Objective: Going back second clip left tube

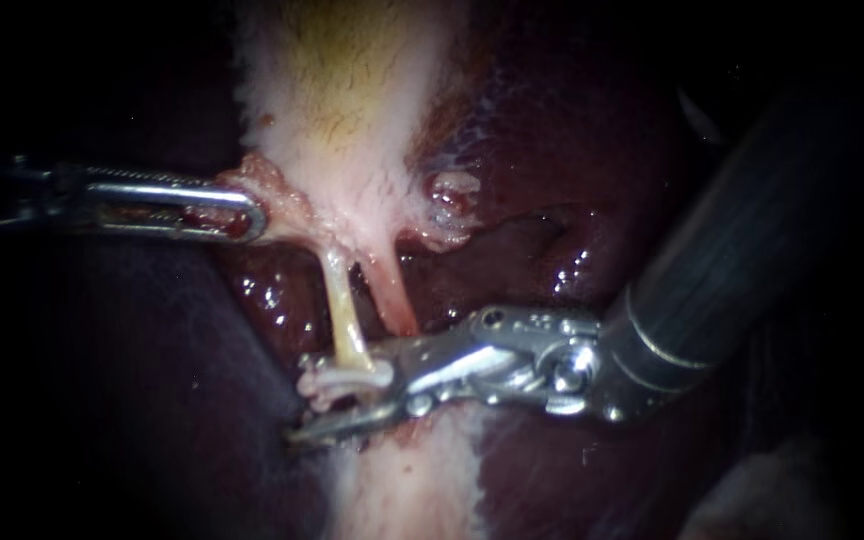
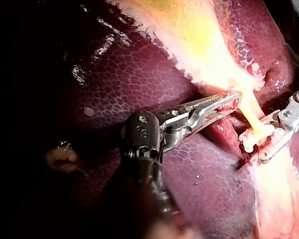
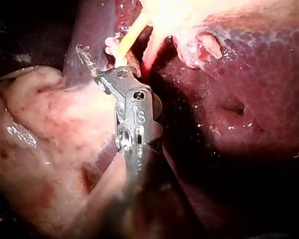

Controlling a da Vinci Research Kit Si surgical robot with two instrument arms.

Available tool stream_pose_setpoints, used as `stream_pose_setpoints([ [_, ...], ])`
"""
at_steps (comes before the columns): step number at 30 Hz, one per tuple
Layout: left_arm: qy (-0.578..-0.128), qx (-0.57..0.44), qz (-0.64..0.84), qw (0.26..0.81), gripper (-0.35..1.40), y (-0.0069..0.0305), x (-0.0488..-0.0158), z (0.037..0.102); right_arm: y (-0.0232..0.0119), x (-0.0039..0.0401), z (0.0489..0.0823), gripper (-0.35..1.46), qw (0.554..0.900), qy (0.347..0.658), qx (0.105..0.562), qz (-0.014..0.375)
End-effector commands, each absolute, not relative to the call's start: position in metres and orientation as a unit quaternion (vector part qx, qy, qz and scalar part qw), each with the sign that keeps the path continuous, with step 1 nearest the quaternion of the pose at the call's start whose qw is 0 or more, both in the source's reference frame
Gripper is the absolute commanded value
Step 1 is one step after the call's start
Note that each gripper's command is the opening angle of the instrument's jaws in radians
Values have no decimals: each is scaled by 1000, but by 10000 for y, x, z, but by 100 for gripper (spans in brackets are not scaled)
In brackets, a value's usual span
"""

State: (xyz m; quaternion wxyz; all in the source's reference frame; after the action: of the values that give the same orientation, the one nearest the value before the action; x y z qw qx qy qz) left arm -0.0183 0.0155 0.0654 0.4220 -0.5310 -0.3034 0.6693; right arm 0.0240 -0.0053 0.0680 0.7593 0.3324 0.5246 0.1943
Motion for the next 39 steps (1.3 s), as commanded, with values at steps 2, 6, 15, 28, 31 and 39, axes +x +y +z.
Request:
stream_pose_setpoints([
  [2, -303, -531, 669, 422, -35, 155, -183, 654, -49, 237, 685, 50, 771, 522, 316, 185],
  [6, -303, -531, 669, 422, -35, 155, -183, 654, -42, 228, 691, 50, 784, 525, 284, 171],
  [15, -303, -531, 669, 422, -35, 154, -182, 654, -47, 204, 683, 50, 799, 542, 230, 123],
  [28, -304, -531, 669, 421, -35, 154, -179, 654, -26, 104, 643, 50, 807, 550, 191, 98],
  [31, -304, -531, 669, 421, -35, 154, -179, 654, -20, 87, 636, 50, 808, 549, 189, 103],
  [39, -304, -531, 669, 421, -35, 154, -179, 654, -15, 81, 630, 50, 807, 550, 192, 99],
])
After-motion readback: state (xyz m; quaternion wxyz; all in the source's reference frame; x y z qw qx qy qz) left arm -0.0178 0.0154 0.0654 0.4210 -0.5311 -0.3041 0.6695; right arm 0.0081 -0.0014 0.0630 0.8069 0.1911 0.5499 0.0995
